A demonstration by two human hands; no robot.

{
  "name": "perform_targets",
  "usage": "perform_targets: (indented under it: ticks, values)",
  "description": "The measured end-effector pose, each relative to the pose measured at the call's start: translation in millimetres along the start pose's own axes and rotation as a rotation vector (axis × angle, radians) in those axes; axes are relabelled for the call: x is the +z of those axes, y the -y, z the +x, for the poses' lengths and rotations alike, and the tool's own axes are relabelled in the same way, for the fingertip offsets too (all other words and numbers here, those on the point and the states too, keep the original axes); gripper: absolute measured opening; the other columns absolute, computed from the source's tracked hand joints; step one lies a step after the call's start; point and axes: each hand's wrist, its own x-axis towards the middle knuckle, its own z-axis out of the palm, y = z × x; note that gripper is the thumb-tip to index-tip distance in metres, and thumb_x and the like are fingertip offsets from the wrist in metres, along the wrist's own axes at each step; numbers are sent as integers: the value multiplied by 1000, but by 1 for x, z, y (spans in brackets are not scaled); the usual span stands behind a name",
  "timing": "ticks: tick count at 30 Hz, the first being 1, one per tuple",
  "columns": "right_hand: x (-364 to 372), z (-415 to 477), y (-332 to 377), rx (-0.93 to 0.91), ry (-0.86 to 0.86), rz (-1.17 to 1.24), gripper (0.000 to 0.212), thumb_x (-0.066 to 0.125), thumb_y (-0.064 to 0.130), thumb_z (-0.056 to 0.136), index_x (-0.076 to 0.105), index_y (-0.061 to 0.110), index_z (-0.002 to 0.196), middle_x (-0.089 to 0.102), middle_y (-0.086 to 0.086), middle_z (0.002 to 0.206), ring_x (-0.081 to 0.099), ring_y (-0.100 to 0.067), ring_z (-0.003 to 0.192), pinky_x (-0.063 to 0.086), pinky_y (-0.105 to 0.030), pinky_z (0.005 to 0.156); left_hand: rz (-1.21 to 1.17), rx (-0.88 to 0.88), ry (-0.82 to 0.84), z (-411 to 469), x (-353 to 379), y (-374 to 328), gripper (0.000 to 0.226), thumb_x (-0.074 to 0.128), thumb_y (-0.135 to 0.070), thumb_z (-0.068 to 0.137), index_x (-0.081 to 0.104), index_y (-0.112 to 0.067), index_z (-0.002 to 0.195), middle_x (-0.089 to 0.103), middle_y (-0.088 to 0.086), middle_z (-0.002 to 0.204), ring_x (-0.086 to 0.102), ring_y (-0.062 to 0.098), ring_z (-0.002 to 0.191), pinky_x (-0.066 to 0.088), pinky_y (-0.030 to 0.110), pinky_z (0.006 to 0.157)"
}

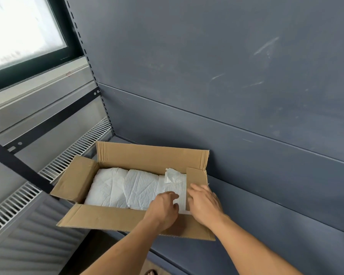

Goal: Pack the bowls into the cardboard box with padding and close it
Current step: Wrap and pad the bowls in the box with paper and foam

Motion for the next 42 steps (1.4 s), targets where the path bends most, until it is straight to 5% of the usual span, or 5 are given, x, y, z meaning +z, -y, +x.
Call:
perform_targets:
  ticks: [22, 29, 33, 38, 42]
  values:
    - [34, 87, 109, -77, 73, -48, 41, 38, 26, 103, 47, 22, 143, 47, 3, 146, 39, -19, 134, 38, -34, 107, 2, -383, -405, 1, -121, 153, 41, 51, -17, 95, 55, -15, 136, 53, 1, 141, 51, 21, 127, 46, 35, 104]
    - [54, 119, 190, -226, 150, -9, 43, 41, 30, 101, 48, 21, 142, 48, 0, 145, 42, -20, 133, 41, -36, 104, 132, -406, -513, -8, -150, 195, 17, 47, -19, 86, 65, -16, 86, 58, -3, 89, 57, 25, 92, 49, 35, 70]
    - [60, 129, 216, -259, 163, 2, 44, 41, 32, 101, 47, 21, 143, 47, 0, 146, 40, -20, 134, 41, -36, 104, 173, -511, -548, -14, -159, 215, 37, 53, -26, 88, 61, -16, 122, 56, 5, 125, 48, 29, 119, 46, 44, 95]
    - [67, 135, 223, -271, 170, 3, 44, 43, 32, 101, 47, 20, 143, 47, 0, 147, 40, -20, 134, 40, -35, 106, -98, -575, -609, -20, -163, 213, 49, 49, -24, 89, 46, -19, 138, 54, 4, 126, 52, 25, 110, 50, 43, 86]
    - [70, 137, 219, -246, 177, 5, 44, 43, 32, 101, 48, 20, 142, 46, 0, 147, 42, -21, 133, 42, -37, 104, -198, -476, -700, -20, -165, 196, 41, 52, -24, 94, 55, -21, 134, 62, -1, 127, 59, 20, 113, 52, 38, 92]
